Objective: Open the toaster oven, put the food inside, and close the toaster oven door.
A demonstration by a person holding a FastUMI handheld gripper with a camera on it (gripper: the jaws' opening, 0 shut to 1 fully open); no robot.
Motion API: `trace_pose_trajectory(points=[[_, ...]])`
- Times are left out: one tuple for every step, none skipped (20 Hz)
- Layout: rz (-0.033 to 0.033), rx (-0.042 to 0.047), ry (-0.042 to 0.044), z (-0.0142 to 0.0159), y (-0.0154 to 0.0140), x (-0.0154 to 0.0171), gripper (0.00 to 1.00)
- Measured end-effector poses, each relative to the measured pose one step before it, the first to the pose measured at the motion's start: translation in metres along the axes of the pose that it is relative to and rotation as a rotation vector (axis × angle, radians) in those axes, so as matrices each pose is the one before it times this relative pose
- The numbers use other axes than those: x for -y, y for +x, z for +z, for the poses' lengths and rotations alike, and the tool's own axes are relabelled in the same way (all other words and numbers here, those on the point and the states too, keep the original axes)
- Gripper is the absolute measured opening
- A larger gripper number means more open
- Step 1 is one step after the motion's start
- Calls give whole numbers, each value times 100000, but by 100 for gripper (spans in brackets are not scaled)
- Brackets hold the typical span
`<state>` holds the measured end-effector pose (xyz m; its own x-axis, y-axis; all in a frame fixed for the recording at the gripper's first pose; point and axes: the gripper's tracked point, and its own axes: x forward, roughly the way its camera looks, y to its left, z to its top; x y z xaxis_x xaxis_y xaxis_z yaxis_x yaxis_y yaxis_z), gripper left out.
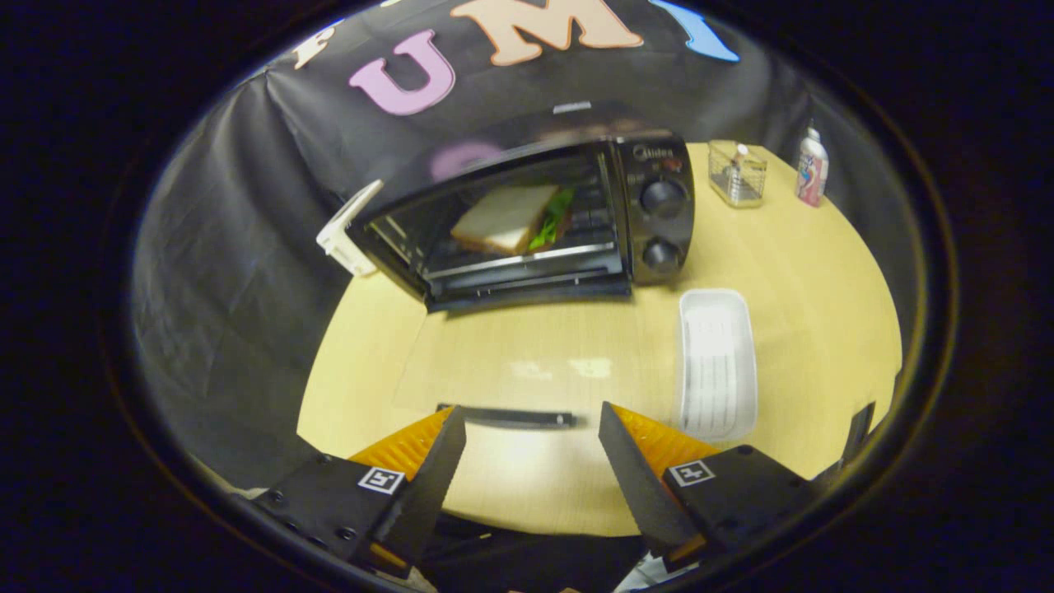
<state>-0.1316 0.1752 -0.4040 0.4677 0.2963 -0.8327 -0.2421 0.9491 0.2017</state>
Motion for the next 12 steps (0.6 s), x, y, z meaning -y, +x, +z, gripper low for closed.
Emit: trace_pose_trajectory(points=[[-1721,-2819,242,-934,420,647,100],[-1254,-2547,285,-869,504,372,100],[-695,-2061,85,-518,571,141,100],[-588,-1217,89,-347,654,165,100],[-777,-1192,-29,-145,657,184,100],[-514,-1078,-71,-205,715,92,100],[-707,-1200,-237,-132,707,175,100],[-762,-734,-86,51,587,150,100],[-1194,110,-42,219,498,229,100],[-566,49,-96,5,339,2,100],[-235,1013,238,391,217,-70,100],[-235,1343,1216,351,53,-40,100]])
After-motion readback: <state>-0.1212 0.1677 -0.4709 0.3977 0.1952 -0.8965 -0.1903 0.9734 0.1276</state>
